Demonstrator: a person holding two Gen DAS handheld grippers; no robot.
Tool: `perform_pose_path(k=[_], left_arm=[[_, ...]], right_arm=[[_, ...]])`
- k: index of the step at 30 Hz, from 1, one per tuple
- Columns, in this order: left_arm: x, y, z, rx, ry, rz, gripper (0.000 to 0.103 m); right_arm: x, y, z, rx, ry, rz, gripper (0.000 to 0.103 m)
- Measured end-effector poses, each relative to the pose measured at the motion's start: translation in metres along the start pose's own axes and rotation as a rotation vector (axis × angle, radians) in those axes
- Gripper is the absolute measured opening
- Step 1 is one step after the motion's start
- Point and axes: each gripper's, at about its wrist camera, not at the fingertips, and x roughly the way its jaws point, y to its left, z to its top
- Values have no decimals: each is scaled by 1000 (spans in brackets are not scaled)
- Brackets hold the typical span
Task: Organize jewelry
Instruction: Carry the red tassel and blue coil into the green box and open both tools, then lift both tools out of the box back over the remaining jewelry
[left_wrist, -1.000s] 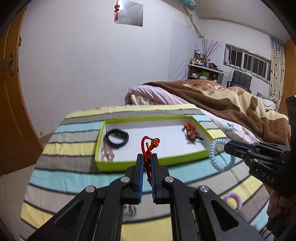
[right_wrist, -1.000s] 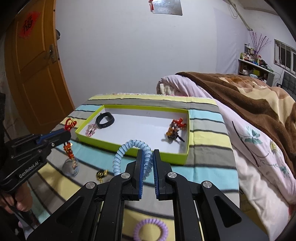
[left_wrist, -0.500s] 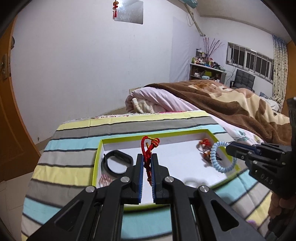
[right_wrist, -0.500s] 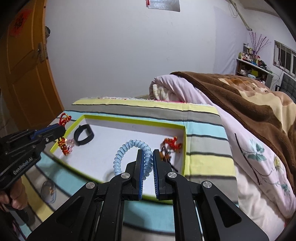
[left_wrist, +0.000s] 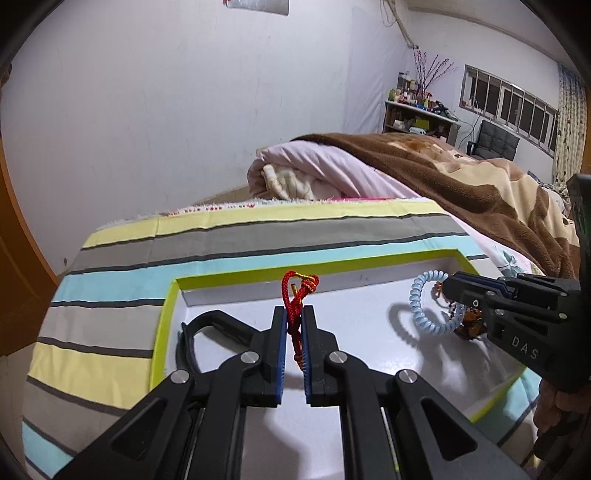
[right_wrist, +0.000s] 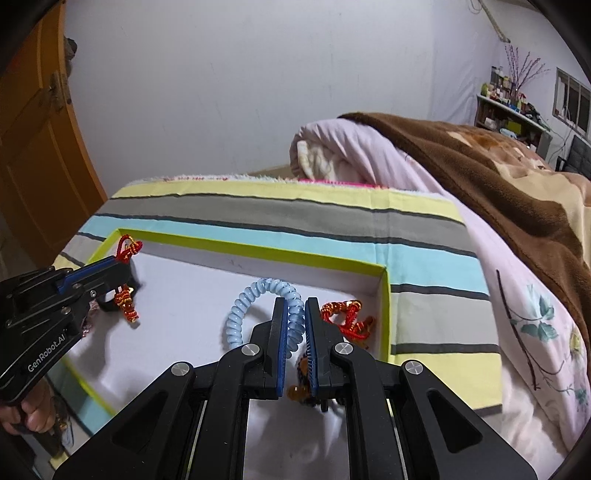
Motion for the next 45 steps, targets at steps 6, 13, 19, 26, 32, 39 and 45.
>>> perform_pose_path(k=[6,13,19,26,32,39,45], left_arm=[[15,0,1,2,45,-19,8],[20,3,2,-15,64,-50,9],[14,5,3,-24,62,-78,21],[-15,7,-1,-40,24,-70,21],[-42,-1,-12,-20,-4,-55,21],[-77,-10,-32,-17,-46,-49,21],[-108,-15,-51,-26,-86,-45,21]], right_arm=[[14,-1,2,4,29,2,9],[21,-3,1,6,54,13,10],[10,-3,0,19,34,18,19],[-21,2,-8,22,-2,41,20],[-50,11,-27,23,-26,61,20],[-92,21,-55,9,-88,87,20],[-127,29,-81,6,-137,83,20]])
